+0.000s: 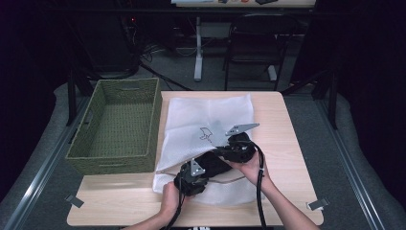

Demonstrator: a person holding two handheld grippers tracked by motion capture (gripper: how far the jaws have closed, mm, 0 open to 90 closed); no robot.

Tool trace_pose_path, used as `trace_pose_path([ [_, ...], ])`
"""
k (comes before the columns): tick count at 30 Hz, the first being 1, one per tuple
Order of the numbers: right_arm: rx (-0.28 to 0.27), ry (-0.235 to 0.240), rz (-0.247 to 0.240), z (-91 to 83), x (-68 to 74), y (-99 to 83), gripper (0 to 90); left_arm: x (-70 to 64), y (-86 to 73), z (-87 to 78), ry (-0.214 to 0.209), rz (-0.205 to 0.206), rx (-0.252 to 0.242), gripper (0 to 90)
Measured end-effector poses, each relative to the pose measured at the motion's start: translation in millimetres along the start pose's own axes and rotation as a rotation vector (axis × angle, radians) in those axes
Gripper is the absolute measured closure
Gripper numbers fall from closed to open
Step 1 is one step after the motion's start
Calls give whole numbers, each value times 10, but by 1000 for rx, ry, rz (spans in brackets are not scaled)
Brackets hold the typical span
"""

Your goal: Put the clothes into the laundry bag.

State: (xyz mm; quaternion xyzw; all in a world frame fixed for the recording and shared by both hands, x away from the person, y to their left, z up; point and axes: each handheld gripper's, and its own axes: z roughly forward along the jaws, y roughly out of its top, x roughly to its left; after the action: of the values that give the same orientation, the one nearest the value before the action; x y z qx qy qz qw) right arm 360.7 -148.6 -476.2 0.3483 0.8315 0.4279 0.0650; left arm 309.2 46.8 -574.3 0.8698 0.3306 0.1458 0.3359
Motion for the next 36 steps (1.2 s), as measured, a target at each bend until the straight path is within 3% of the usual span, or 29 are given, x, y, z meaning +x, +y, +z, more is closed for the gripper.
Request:
trace_pose_path([
  [3,-8,5,2,-8,-5,2,867,30,25,-6,2,-3,-16,748],
  [6,-17,9,8,-18,-4,12,868,57,52,-5,0,-20,-27,804],
  [7,-22,7,8,-24,0,17,867,59,75,-4,0,-23,-32,799],
  [12,-27,5,10,-27,11,30,868,37,153,14,-10,-24,-30,590],
  [14,-23,8,12,-17,6,25,867,28,159,49,-16,-17,-14,605],
  [19,-27,3,13,-26,7,29,867,4,164,77,-17,-1,-25,833],
  [29,-59,17,20,-108,6,58,869,100,323,-10,27,-50,-137,848],
  [36,-2,33,76,-77,-50,7,865,112,355,81,32,-85,-155,841],
])
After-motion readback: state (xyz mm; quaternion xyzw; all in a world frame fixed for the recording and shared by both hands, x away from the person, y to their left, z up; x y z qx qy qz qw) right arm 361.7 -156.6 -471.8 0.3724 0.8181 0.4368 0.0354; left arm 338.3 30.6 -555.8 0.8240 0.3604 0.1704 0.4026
